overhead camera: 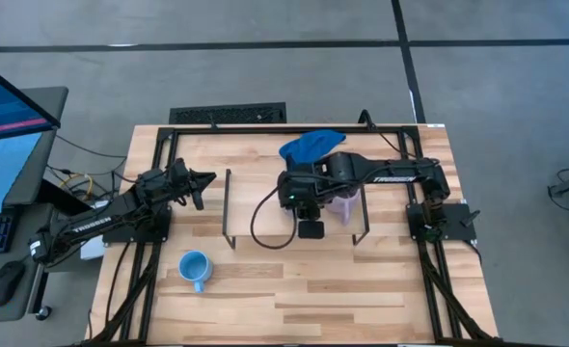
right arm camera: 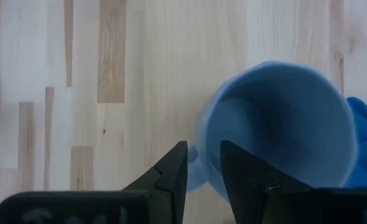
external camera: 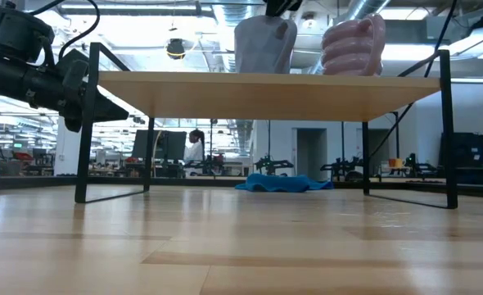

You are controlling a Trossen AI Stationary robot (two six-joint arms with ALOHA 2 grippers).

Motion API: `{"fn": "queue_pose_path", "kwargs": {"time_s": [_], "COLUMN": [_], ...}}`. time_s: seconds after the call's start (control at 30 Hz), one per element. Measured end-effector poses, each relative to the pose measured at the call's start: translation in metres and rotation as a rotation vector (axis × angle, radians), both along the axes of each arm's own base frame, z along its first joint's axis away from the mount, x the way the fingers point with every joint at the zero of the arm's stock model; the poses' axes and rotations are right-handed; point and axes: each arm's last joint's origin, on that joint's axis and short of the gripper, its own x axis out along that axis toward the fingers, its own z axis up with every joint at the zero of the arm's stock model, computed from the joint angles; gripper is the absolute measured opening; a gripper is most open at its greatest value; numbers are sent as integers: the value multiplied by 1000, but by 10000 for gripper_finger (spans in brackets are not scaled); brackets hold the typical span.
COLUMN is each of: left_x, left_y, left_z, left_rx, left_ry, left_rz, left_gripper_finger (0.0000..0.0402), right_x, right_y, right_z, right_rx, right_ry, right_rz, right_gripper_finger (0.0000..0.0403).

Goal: Stack small to large cups/mugs on shelf
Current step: Put the blue mug on the shelf

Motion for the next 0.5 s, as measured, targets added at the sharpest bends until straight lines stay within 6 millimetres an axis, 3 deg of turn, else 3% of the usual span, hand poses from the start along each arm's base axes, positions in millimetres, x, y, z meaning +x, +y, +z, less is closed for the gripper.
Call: {"fn": "queue_pose_path", "kwargs": {"time_s": [0.27, 0.5], "left_x": [0, 0], "left_y": [0, 0], "left_z": [0, 0], "left_rx": [0, 0], "left_ry": [0, 1], "left_rz": [0, 0], "left_gripper_finger": [27, 27], "right_x": [8, 12], "right_y": [0, -4], "right_z": [-17, -20], "right_rx": [-14, -6], "right_ry": [69, 77], "right_rz": [13, -18], "right_gripper_finger": [114, 59]}}
